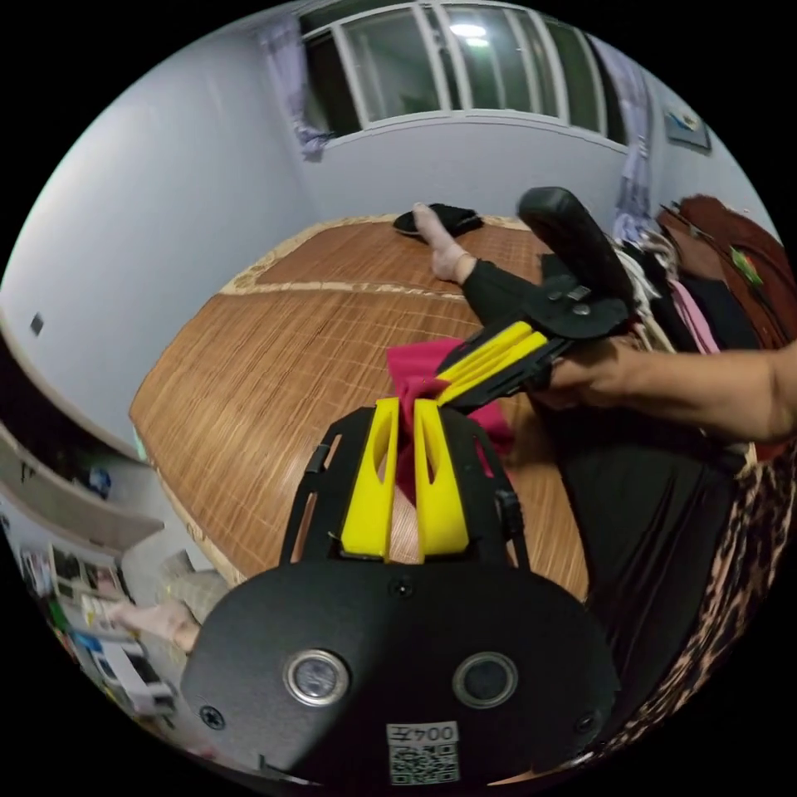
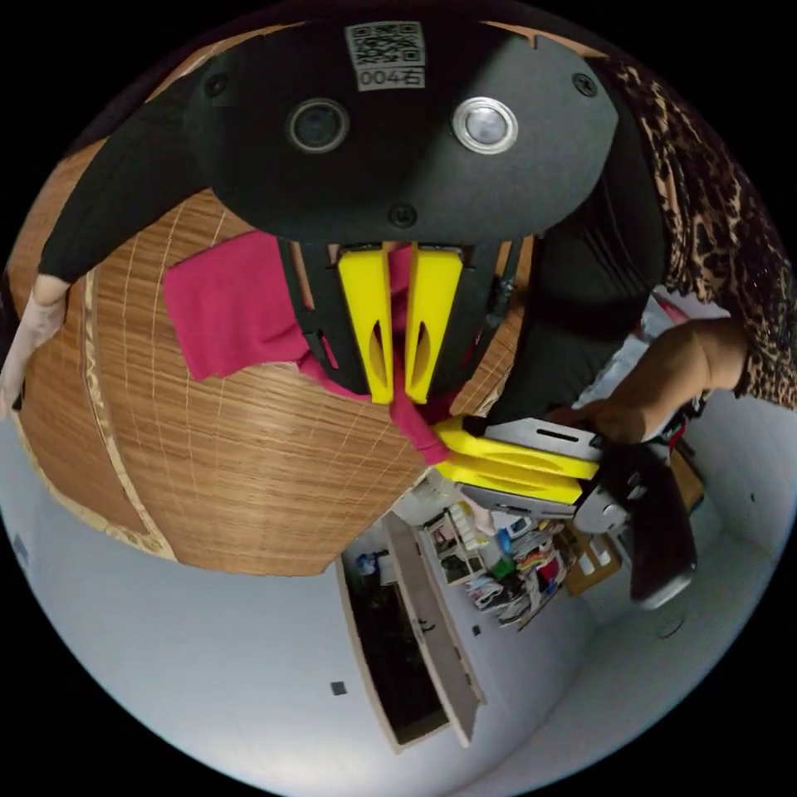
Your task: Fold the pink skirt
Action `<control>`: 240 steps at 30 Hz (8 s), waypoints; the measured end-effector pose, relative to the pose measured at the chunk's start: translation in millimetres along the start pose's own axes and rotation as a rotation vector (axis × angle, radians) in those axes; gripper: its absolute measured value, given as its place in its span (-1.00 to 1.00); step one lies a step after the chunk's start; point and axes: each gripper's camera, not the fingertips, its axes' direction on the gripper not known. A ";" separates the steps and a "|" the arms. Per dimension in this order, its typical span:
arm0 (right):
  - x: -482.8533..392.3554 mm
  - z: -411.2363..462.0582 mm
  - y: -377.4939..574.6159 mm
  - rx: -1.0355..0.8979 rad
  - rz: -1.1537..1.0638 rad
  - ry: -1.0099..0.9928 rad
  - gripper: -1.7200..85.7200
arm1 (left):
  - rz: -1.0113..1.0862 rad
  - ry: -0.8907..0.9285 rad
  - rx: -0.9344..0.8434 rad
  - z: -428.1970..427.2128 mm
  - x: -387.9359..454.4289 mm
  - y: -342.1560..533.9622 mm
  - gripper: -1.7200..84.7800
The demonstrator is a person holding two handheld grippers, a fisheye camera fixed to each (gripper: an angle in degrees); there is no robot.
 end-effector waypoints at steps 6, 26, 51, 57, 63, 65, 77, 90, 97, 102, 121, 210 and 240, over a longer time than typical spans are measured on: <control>15.3 -13.6 -3.3 0.064 0.197 0.015 -0.90 | -0.294 -0.204 -0.091 19.4 -32.7 31.1 -0.83; -5.3 -51.3 -39.5 0.116 0.258 0.036 -0.90 | -0.663 -0.212 -0.150 86.5 -89.3 148.9 -0.72; -37.8 -164.1 -106.6 0.265 0.246 0.056 -0.91 | -0.465 0.082 0.090 106.3 -32.4 151.5 -0.62; -28.4 -181.5 -98.5 0.283 0.273 0.029 -0.91 | -0.622 0.062 0.016 140.4 -56.0 159.5 -0.56; -2.5 -199.5 -85.8 0.295 0.331 0.031 -0.91 | -0.533 0.097 -0.062 183.4 -53.8 138.8 -0.54; 8.6 -205.8 -82.1 0.305 0.356 0.026 -0.90 | -0.475 0.165 -0.038 190.0 -47.7 127.9 -0.54; 77.9 -232.4 -65.5 0.306 0.440 0.047 -0.89 | -0.305 0.056 -0.229 251.3 -21.5 37.3 -0.74; 127.3 -237.7 -0.5 0.306 0.571 0.086 -0.89 | -0.421 -0.040 -0.320 271.6 -14.2 -8.2 -0.96; 118.3 -245.3 -3.6 0.296 0.542 0.135 -0.89 | -0.397 -0.072 -0.322 258.0 -11.1 -20.2 -0.96; 108.5 -250.1 -4.5 0.288 0.537 0.149 -0.89 | -0.389 -0.081 -0.319 241.1 -14.1 -25.4 -0.96; -25.6 -311.6 -19.1 0.376 0.192 0.127 -0.90 | -0.523 -0.017 0.026 4.9 -93.1 29.0 -0.96; 268.6 -9.7 -56.9 -0.283 0.475 0.055 -0.77 | -0.695 0.112 -0.480 112.6 -464.4 296.1 -0.80; 270.8 86.5 -3.1 -0.198 0.228 0.046 -0.79 | -0.706 0.210 -0.307 129.8 -420.6 309.6 -0.85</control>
